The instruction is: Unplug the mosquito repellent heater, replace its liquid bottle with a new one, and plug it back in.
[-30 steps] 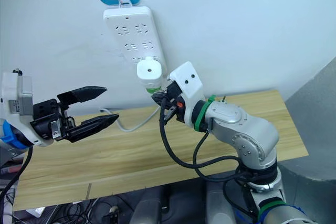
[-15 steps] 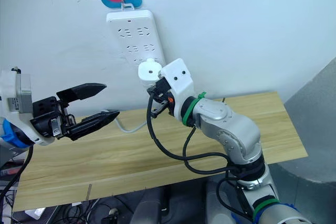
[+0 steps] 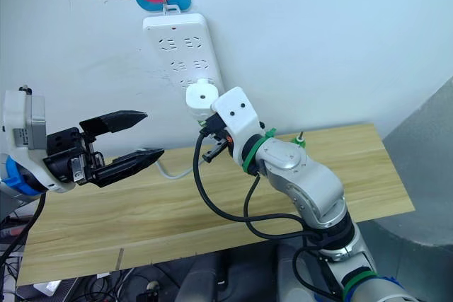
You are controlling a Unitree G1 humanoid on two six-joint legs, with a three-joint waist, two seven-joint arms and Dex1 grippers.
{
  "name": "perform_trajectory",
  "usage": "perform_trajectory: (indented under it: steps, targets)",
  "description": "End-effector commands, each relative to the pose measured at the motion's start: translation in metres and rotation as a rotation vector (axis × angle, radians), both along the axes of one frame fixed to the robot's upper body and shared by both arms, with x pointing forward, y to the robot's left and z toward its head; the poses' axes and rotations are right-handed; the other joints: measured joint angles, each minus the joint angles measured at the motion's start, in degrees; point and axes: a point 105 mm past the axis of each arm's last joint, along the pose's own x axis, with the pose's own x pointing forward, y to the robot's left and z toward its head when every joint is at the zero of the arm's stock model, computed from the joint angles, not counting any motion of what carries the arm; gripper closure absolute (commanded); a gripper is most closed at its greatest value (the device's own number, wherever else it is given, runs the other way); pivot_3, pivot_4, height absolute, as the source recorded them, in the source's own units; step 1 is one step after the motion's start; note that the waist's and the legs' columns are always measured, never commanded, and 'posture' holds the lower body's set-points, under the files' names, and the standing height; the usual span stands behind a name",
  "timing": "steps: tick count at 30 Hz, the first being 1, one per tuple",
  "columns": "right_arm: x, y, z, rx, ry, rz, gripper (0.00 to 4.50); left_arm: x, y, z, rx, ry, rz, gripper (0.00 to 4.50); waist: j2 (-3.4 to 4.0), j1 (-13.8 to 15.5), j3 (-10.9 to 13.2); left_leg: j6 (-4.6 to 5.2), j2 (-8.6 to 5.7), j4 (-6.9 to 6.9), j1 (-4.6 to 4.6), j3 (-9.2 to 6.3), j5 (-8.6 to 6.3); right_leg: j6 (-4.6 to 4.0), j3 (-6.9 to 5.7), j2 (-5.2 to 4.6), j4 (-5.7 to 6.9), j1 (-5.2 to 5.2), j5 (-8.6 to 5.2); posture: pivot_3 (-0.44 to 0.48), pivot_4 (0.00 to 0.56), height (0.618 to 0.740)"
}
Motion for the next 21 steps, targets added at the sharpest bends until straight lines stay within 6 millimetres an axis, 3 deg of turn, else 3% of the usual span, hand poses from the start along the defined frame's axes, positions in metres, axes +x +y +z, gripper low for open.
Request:
perform_trajectory:
  steps: [1, 21]
  targets:
    - [-0.0072, 0.0031, 0.0161, 0.044, -0.065, 0.023, 4.47, -0.0024, -0.0008, 0.0042, 0.004, -0.012, -0.011, 0.00, 0.00, 0.0, 0.0, 0.00, 0.00, 0.00, 0.00, 0.00, 0.00, 0.00, 0.00, 0.00, 0.00, 0.00, 0.00, -0.098, 0.269, 0.734]
    - [-0.0002, 0.0036, 0.0187, 0.055, -0.079, -0.031, 4.47, -0.0029, -0.0002, 0.0044, 0.000, -0.007, -0.010, 0.00, 0.00, 0.0, 0.0, 0.01, 0.00, 0.00, 0.00, -0.01, 0.00, 0.00, 0.00, 0.00, 0.00, 0.00, 0.00, -0.095, 0.275, 0.734]
